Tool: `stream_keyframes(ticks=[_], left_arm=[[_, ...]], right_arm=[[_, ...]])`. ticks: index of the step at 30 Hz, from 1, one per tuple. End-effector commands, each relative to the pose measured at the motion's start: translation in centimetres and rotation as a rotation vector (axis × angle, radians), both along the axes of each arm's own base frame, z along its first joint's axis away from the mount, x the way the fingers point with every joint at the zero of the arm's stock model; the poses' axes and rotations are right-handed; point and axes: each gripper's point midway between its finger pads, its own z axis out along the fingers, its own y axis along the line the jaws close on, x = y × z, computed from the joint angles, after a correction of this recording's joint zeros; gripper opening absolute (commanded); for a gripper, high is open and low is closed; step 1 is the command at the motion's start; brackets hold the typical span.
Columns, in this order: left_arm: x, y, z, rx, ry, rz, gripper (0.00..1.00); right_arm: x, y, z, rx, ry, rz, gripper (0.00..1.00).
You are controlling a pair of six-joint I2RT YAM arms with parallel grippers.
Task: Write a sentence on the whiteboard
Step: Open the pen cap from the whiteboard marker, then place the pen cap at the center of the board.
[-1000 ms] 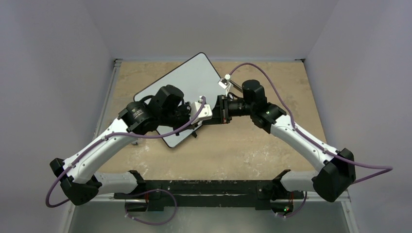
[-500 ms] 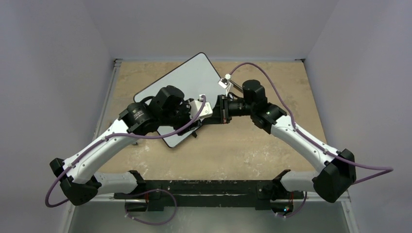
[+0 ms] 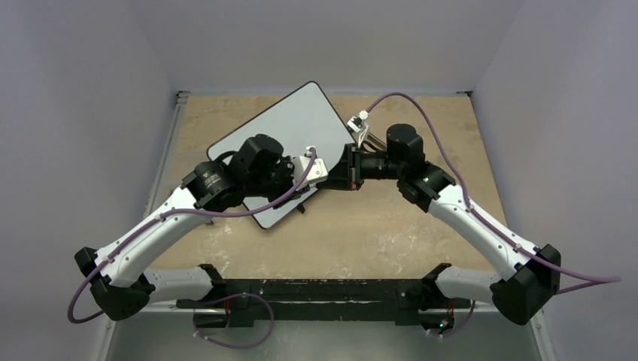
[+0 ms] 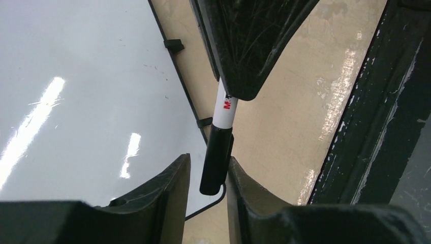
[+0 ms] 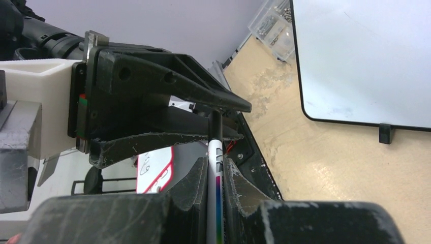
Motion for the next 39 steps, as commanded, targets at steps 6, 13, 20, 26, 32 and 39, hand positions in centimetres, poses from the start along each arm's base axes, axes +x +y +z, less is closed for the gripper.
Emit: stream_keyframes(ticks=[6, 13, 20, 26, 32, 39], left_arm=[[0.4, -1.7, 1.1, -0.062, 0.004, -0.017, 0.0], [3.6, -0.2, 0.2, 0.01, -0.111, 0.113, 0.0], [5.3, 0.6, -0.1, 0.03, -0.212, 0.17, 0.0], [5.6, 0.8, -0.1, 0.03, -0.248, 0.169, 0.0], [5.9, 0.9, -0.6, 0.043, -0.254, 0.173, 0.0], [6.3, 0.8, -1.3, 0.056, -0.24, 0.192, 0.0]], right_arm=[[-0.8, 0.0, 2.2, 0.075, -0.071, 0.029, 0.0], [0.4, -0.8, 1.0, 0.028, -0.017, -0.083, 0.0], [1.7, -3.4, 0.2, 0.017, 0.03, -0.182, 0.0], [1.8, -5.3, -0.4, -0.002, 0.03, -0.212, 0.0], [1.9, -7.2, -0.4, -0.005, 0.025, -0.242, 0.0], [2.6, -9.4, -0.7, -0.06, -0.004, -0.325, 0.0]])
